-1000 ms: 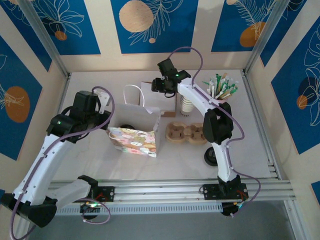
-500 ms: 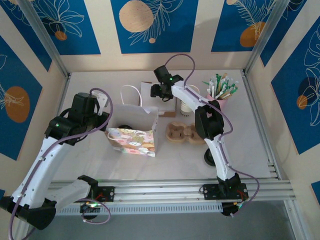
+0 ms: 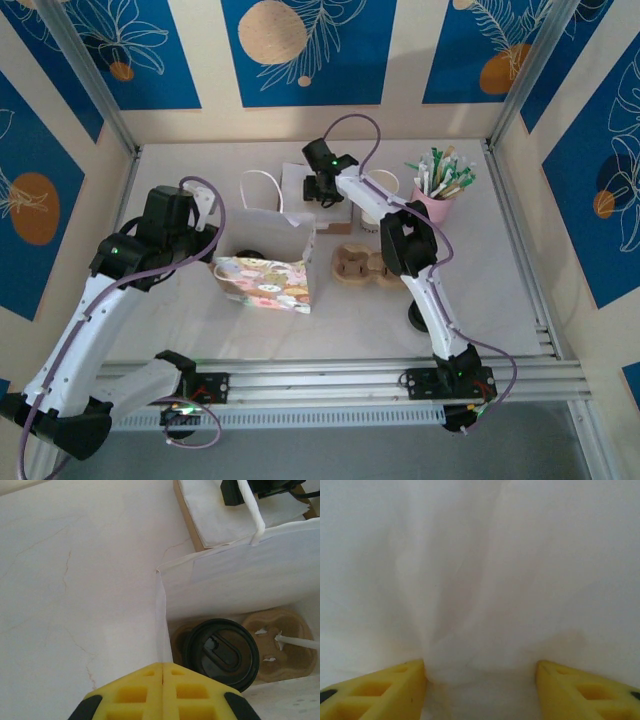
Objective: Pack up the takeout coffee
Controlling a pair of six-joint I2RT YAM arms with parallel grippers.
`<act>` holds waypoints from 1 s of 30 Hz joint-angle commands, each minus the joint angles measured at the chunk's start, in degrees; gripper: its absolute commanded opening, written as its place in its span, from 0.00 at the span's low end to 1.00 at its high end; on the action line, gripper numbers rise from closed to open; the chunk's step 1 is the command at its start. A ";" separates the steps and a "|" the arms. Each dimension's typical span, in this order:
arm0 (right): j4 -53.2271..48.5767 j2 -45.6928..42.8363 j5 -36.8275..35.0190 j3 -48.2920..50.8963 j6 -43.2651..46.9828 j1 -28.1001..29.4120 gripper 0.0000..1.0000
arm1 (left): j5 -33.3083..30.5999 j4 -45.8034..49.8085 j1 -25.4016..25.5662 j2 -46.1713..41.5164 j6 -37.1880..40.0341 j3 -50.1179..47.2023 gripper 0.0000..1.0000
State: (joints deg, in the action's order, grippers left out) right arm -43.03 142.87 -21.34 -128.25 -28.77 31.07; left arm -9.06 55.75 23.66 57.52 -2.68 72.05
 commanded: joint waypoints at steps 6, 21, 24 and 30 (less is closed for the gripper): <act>-3.08 0.21 -1.39 -3.42 -0.49 0.37 0.34 | 1.19 -0.12 0.42 -0.56 -0.83 -0.83 0.01; 0.50 -13.32 10.71 0.73 -1.27 -2.15 0.00 | 2.37 -0.51 0.42 -0.55 -1.53 -0.90 0.02; 0.96 -17.01 11.42 1.14 -0.05 -2.15 0.00 | 3.11 -0.72 0.42 -0.56 -1.76 -1.11 0.02; 3.00 -26.07 12.37 2.66 1.49 -2.34 0.00 | 4.72 -1.39 0.42 -0.56 -2.51 -1.29 0.02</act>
State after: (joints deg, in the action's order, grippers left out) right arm -41.67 121.71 -11.09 -126.82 -28.60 28.64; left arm -6.48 54.89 23.66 57.47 -4.16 71.55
